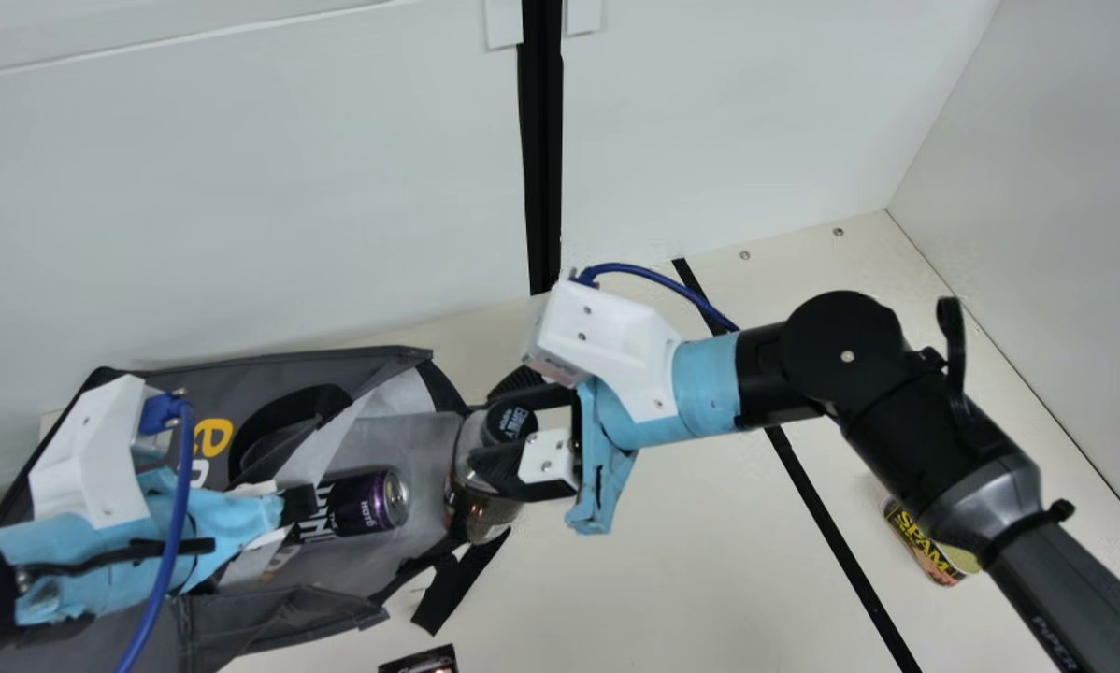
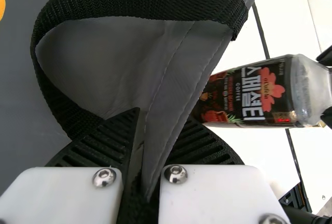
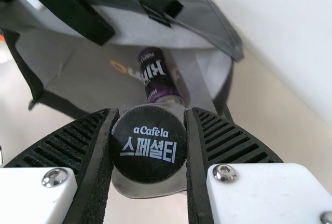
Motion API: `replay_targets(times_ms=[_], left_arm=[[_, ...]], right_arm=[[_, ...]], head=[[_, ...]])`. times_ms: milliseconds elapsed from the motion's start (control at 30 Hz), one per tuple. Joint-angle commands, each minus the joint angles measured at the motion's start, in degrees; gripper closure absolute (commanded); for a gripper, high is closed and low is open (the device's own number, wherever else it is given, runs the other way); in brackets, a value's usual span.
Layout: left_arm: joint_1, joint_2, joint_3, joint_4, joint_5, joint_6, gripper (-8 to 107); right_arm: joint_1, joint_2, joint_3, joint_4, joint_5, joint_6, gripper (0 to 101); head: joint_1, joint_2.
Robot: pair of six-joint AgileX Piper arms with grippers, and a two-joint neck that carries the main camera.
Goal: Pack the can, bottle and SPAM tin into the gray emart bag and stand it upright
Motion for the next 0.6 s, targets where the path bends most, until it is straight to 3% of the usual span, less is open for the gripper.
replay_targets(times_ms=[0, 567], left_arm=[[0.0, 0.0, 0.0, 0.0, 0.0, 0.0, 107], [0.0, 0.0, 0.0, 0.0, 0.0, 0.0, 107]], right_arm=[[0.5, 0.5, 0.0, 0.9, -1.0, -0.4, 101], [7.5, 6.2, 0.2, 7.1, -8.0, -4.7, 101]], head=[[-1.3, 0.0], [-1.3, 0.0]])
